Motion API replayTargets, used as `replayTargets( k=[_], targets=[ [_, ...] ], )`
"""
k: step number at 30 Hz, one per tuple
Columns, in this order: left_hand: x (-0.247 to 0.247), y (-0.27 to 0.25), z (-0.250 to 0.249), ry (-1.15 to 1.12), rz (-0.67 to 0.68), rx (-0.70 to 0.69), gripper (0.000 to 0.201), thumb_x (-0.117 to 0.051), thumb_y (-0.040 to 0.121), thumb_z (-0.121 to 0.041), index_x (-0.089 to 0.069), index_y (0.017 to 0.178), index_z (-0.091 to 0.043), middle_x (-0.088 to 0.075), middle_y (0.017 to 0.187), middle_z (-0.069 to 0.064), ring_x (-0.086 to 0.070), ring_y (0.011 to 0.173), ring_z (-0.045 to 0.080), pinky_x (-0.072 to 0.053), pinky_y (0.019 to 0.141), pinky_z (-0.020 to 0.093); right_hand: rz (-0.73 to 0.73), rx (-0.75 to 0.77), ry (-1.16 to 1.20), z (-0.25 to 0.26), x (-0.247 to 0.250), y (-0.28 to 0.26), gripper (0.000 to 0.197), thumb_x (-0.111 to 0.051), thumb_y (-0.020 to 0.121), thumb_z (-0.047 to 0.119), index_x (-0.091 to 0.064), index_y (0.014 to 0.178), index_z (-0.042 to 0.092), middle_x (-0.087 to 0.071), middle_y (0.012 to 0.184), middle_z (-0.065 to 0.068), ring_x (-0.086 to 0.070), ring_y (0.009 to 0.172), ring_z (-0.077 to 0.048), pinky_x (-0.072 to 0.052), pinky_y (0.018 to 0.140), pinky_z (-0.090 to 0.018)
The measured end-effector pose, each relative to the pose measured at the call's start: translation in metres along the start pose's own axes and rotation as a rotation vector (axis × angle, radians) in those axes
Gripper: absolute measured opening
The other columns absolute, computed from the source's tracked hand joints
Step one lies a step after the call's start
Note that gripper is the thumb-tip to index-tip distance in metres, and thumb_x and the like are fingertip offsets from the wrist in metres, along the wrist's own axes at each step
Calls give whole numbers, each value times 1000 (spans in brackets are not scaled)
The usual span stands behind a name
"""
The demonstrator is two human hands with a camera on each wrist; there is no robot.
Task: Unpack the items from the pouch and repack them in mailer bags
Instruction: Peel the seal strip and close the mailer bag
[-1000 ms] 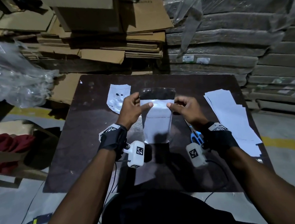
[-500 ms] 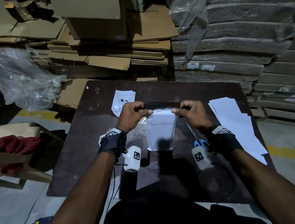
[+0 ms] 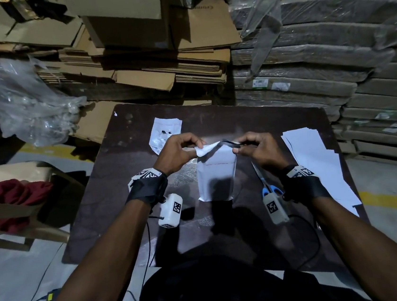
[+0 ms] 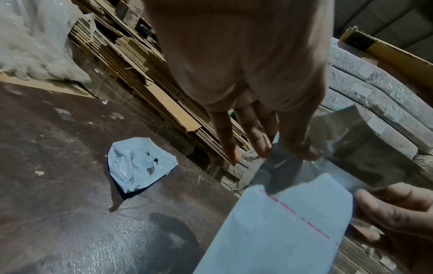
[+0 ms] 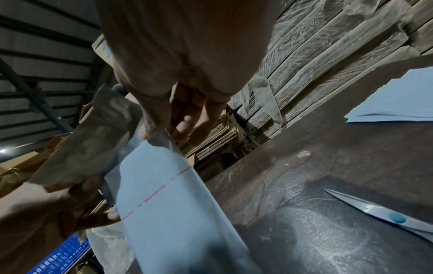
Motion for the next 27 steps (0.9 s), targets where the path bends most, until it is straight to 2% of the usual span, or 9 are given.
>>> replayTargets(
  k=[3, 9, 12, 15, 18, 20, 22, 24, 27],
  targets=[
    [-2, 4, 5, 24, 1, -10, 18, -65, 77, 8, -72, 86, -6, -73, 93, 1, -64, 82, 16, -52, 75, 28, -2, 23, -22, 0, 0, 2, 14, -71, 79, -8, -73, 92, -3, -72, 94, -11, -67, 84, -10, -52, 78, -19],
    [0, 7, 6, 29, 64, -65, 22, -65, 80, 10, -76, 87, -8, -74, 99, 8, -68, 91, 18, -51, 83, 24, 53, 86, -56, 5, 5, 1, 11, -73, 80, -2, -74, 91, -1, -70, 95, -5, -66, 89, -9, -48, 83, -17],
    [6, 9, 3, 82, 91, -79, 26, -61, 79, 12, -76, 87, -9, -69, 98, 10, -59, 80, 4, -44, 76, 17, 57, 152, -148, 3, 10, 2, 13, -73, 79, -2, -76, 90, 5, -62, 97, 4, -58, 96, -10, -44, 86, -14],
    [12, 10, 0, 123, 102, -64, 20, -66, 83, 7, -77, 89, -8, -58, 89, 9, -52, 69, 3, -43, 67, 16, 43, 169, -166, -1, 13, 4, 16, -72, 79, -3, -77, 89, 8, -54, 91, 7, -54, 91, -8, -45, 82, -16],
    [15, 10, -6, 85, 151, -2, 16, -63, 87, 6, -75, 91, -2, -60, 82, 7, -53, 57, 4, -43, 52, 13, 57, 151, -136, -1, 13, 2, 17, -67, 82, -8, -76, 92, 3, -61, 83, 13, -58, 78, 5, -42, 73, -10],
    [17, 11, -8, 55, 187, 35, 16, -62, 89, 6, -75, 92, -2, -65, 74, 14, -57, 56, 6, -45, 51, 14, 93, 126, -108, -1, 13, 3, 17, -65, 84, -10, -75, 94, 0, -66, 85, 14, -62, 78, 8, -44, 73, -9],
    [20, 12, -7, 63, 225, 43, 15, -64, 89, 2, -76, 94, -5, -65, 69, 18, -55, 54, 8, -45, 52, 19, 131, 117, -116, -1, 14, 5, 18, -65, 84, -9, -74, 95, 2, -69, 83, 16, -64, 80, 7, -45, 74, -9],
    [23, 13, -1, 89, 271, 45, 16, -67, 89, -4, -78, 96, -14, -64, 74, 23, -51, 58, 16, -47, 53, 33, 162, 102, -139, -3, 16, 8, 19, -65, 86, -6, -74, 97, 5, -69, 82, 20, -64, 82, 7, -44, 75, -9],
    [28, 13, 1, 119, 281, 105, 25, -60, 91, -1, -77, 102, -16, -68, 83, 9, -59, 66, 10, -53, 61, 41, 182, 84, -158, -4, 19, 9, 18, -61, 89, -4, -74, 100, 2, -67, 85, 15, -62, 84, 9, -42, 77, -9]
  ],
)
Point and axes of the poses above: each hand's wrist, its own y-axis towards the middle knuckle, its own x-axis out of the back of the hand, z = x × y, the point moved 3 cm from there along y, towards the middle knuckle
